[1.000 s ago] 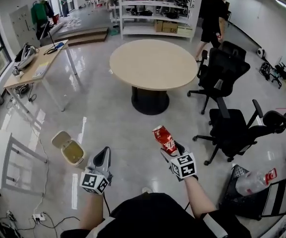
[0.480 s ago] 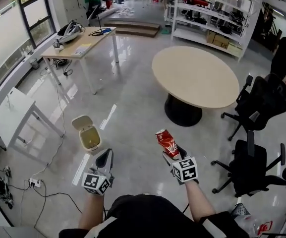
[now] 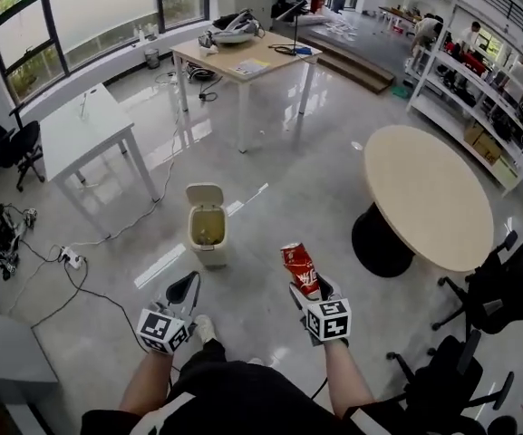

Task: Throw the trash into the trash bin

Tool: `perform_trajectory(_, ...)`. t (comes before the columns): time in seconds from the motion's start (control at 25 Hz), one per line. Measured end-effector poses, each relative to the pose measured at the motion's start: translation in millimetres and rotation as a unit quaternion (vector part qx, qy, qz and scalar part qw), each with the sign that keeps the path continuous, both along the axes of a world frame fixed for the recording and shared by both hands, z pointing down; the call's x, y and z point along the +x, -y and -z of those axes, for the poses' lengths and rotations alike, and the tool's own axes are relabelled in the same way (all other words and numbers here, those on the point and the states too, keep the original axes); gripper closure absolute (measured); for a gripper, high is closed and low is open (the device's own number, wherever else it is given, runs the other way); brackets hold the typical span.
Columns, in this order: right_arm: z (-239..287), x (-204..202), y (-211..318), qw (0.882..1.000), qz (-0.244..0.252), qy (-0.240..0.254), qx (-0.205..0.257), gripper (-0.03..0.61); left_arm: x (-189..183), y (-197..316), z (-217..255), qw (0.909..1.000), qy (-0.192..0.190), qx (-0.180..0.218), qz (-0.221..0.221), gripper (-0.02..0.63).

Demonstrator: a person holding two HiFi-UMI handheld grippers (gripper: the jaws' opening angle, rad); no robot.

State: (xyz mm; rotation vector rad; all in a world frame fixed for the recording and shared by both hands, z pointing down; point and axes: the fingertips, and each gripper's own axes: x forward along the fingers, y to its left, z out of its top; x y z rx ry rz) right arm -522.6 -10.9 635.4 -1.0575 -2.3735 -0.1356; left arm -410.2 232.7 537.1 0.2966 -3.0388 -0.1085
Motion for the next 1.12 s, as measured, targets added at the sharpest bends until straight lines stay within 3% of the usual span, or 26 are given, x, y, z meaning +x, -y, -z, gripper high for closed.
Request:
perform_trajectory(0.28,6,-28,-111,0.998,0.051,0.014,0.016,0.272,-19,-103,-1,0.9989,0.018,0.011,0.042,0.611)
perform_trajectory(0.68,4,-72,-215,0.997,0.075,0.011,0.034,0.272,-58,-197,-5,0.9981,0.023,0.021,0.054,0.611)
perform_trajectory(0.88,-15,-75,-291,0.992,0.116,-0.003,0.043,0.272,-50,-260,-16,0.9968,0.009,0.006,0.079,0.611)
perform_trajectory(1.12,-37,-61,-357,0.986,0.157,-0.029,0.049,0.272,-27,-324,-31,0.9891,-0.014,0.042,0.141,0.611)
